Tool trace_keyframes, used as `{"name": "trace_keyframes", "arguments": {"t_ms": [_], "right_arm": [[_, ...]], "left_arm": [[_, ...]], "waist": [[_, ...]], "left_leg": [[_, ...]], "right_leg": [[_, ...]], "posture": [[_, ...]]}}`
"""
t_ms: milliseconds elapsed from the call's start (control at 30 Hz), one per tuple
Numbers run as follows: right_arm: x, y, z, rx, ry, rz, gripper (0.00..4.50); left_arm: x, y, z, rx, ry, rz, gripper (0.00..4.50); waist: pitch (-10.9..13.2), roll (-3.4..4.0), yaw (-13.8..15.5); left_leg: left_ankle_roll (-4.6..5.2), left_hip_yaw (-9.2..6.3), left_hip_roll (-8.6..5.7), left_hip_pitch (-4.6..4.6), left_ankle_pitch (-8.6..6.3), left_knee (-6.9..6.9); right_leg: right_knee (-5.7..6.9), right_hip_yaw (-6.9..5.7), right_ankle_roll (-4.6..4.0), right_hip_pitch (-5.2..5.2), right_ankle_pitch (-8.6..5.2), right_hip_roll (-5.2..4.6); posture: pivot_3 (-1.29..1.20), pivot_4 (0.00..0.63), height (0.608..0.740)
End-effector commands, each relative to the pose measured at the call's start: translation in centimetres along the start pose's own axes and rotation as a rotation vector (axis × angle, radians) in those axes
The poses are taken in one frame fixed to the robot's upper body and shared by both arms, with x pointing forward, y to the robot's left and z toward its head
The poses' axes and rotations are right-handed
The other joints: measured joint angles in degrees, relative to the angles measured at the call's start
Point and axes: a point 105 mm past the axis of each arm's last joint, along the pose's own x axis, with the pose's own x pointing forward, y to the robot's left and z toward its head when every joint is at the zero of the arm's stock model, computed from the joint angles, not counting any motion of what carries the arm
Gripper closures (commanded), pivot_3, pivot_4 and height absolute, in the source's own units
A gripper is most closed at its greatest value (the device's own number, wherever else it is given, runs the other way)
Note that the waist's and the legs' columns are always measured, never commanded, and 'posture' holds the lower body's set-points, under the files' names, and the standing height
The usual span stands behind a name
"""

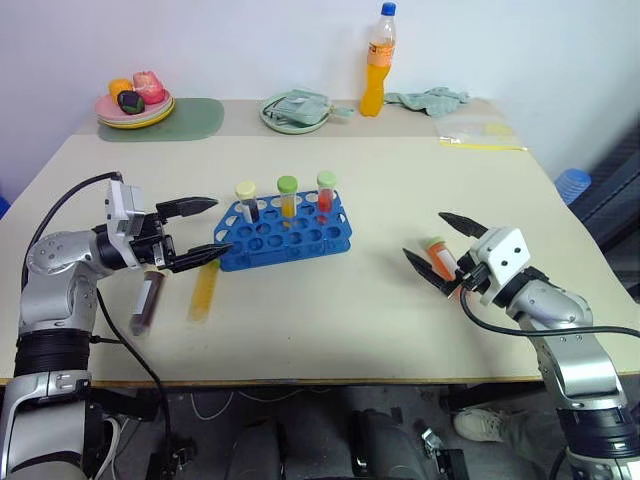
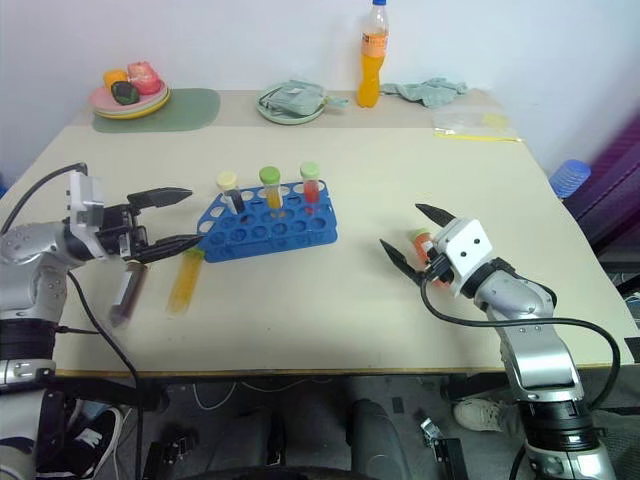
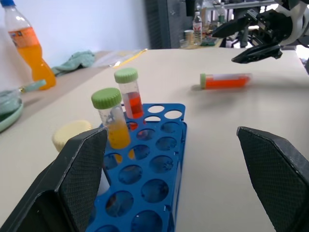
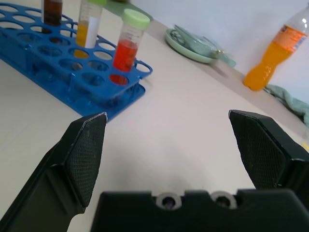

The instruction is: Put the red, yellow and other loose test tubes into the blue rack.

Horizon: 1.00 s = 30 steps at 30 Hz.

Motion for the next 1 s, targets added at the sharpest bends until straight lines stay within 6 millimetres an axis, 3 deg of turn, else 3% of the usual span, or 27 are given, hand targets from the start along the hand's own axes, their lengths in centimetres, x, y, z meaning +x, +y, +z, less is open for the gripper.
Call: {"name": "trace_keyframes", "arguments": {"t_ms": [33,267,700,767,867,1000], "right_arm": [[0.0,-0.3,1.2,-0.032,-0.04,-0.023,0.0],[0.3,-1.1,1.8,-0.044,-0.037,-0.01,0.0],[-1.9,-5.3,4.0,0.131,0.007,-0.154,0.0],[-2.1,-5.8,3.5,0.176,0.098,-0.145,0.0],[-2.2,-6.2,0.7,0.229,0.383,-0.129,0.0],[-1.5,-5.8,-0.6,0.403,0.583,-0.09,0.0]], "left_arm": [[0.1,0.3,0.8,0.045,-0.013,-0.005,0.1],[0.2,-0.2,0.6,0.042,-0.028,0.003,0.1],[2.6,-2.0,0.5,0.014,-0.096,-0.044,0.1],[3.1,-2.2,0.9,0.018,-0.101,-0.068,0.1],[3.2,-2.5,1.3,0.022,-0.106,-0.081,0.1],[4.1,-3.2,1.2,0.013,-0.121,-0.092,0.1]], "waist": [[0.0,0.0,-0.03],[0.0,0.0,0.07],[0.0,0.0,0.18],[0.0,0.0,0.17],[-0.01,-0.02,0.07],[-0.01,-0.01,-0.22]], "left_leg": [[0.0,0.0,0.0,0.0,0.0,0.0],[0.0,0.0,0.0,0.0,0.0,0.0],[0.0,-0.02,0.0,0.0,0.0,0.01],[0.0,-0.02,0.0,-0.02,0.0,0.01],[0.0,-0.02,0.0,-0.03,0.0,0.01],[0.01,-0.03,0.02,0.0,0.0,0.01]], "right_leg": [[0.0,0.0,0.0,0.0,0.0,0.0],[0.0,0.0,0.0,0.0,0.0,0.0],[0.02,0.01,0.0,0.0,0.0,-0.01],[0.01,0.01,0.0,0.0,0.0,-0.02],[0.0,0.01,-0.02,0.0,0.0,-0.03],[0.01,0.02,-0.03,-0.02,0.0,-0.02]], "posture": [[0.0,0.15,0.74],[0.0,0.15,0.74],[0.0,0.15,0.74],[0.0,0.15,0.74],[0.0,0.15,0.74],[0.0,0.15,0.74]]}}
